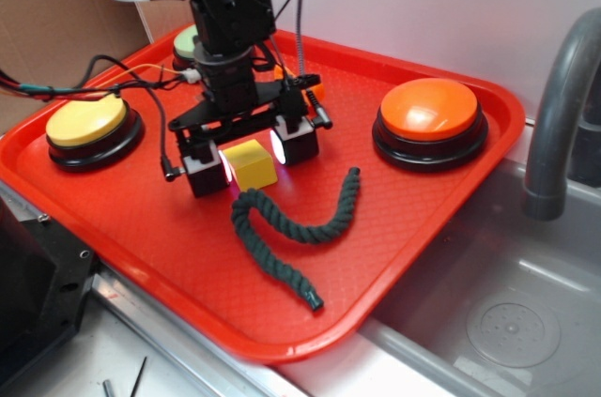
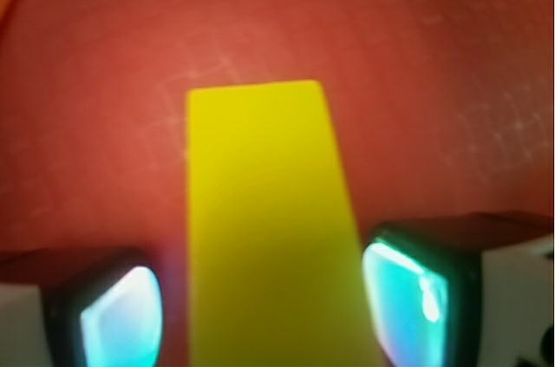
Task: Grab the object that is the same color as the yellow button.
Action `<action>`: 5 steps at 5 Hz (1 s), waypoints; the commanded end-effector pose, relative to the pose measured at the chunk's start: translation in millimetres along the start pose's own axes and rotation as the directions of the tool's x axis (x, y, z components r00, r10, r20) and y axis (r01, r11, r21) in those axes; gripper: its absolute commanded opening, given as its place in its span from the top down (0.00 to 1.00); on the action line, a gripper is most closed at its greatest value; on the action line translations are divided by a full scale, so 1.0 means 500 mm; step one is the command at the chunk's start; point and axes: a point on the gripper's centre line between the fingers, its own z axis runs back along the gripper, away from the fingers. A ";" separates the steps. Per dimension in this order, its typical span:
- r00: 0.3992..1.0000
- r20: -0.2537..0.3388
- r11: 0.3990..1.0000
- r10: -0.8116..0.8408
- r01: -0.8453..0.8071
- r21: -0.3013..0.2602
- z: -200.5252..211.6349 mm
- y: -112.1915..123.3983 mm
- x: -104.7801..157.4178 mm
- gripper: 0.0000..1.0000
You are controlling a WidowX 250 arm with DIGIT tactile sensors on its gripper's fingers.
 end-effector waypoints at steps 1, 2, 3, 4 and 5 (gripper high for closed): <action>0.999 0.040 1.000 -0.005 0.005 -0.007 0.006 -0.012 -0.017 1.00; 0.999 0.043 0.999 -0.031 0.031 -0.009 0.011 -0.010 -0.010 1.00; 0.975 0.096 0.979 -0.203 0.204 -0.001 0.043 -0.005 -0.001 1.00; 0.924 0.154 0.935 -0.350 0.356 -0.009 0.099 0.025 0.009 1.00; 0.810 0.085 0.814 -0.581 0.576 0.075 0.166 0.034 0.023 1.00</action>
